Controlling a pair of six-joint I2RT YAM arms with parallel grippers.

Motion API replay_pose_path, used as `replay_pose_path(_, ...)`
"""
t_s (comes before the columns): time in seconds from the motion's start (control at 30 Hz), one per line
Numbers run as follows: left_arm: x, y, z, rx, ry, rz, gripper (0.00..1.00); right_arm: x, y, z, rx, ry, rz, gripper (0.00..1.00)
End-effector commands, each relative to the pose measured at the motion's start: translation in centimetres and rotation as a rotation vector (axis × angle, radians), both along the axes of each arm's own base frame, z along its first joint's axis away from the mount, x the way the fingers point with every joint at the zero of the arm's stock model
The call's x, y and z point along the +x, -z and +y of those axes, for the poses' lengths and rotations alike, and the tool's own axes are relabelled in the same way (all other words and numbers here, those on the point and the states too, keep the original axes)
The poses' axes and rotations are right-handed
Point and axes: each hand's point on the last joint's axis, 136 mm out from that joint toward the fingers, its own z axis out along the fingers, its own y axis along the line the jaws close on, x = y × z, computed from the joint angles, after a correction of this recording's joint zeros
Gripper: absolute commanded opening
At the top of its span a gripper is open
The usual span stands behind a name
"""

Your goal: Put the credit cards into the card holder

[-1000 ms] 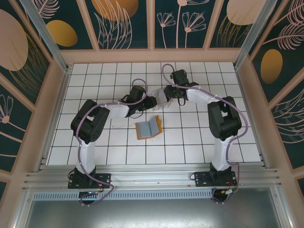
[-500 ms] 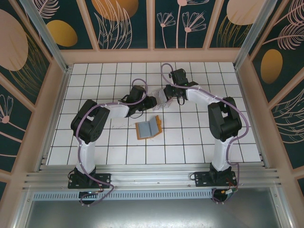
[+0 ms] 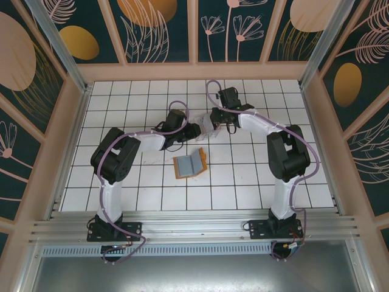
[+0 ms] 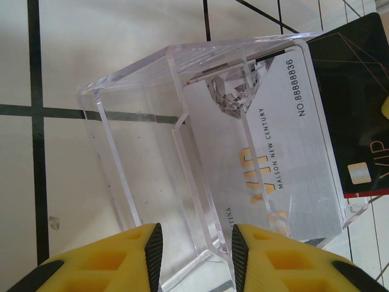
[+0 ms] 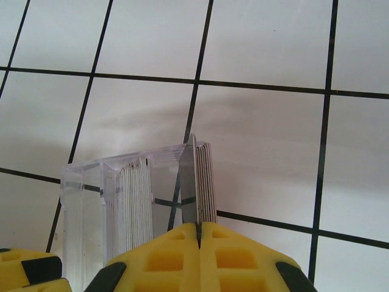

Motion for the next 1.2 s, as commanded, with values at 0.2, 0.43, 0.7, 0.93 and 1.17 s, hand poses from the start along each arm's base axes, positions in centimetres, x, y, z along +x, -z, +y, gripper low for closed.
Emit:
replay_pose_path(0.2,-0.2,1.2,0.0,0.013,0.000,0.032,0.38,-0.1,-2.7,0.8,0.057,-0.038,-0.031,0.02)
replay_pose_path(0.43,-0.1,1.1,-0.2,0.011,0.005,0.030,0.38,-0.1,-3.4,1.0,0.111,-0.045,-0.032,0.07)
replay_pose_path(0.7,-0.2,1.1,-0.2,0.012,0.006,0.034,0.38,-0.1,-2.8,0.6,0.096,-0.036,-0.020,0.13)
replay_pose_path(0.93,-0.2,1.2,-0.1,0.013,0.005,0.034,0.38,-0.6,-4.2,1.4,0.096,-0.065,-0.052,0.33)
replay_pose_path(1.17,-0.2,1.2,-0.2,0.012,0.006,0.035,0.38,-1.2,-2.9,3.1,0.016,-0.112,-0.024,0.42)
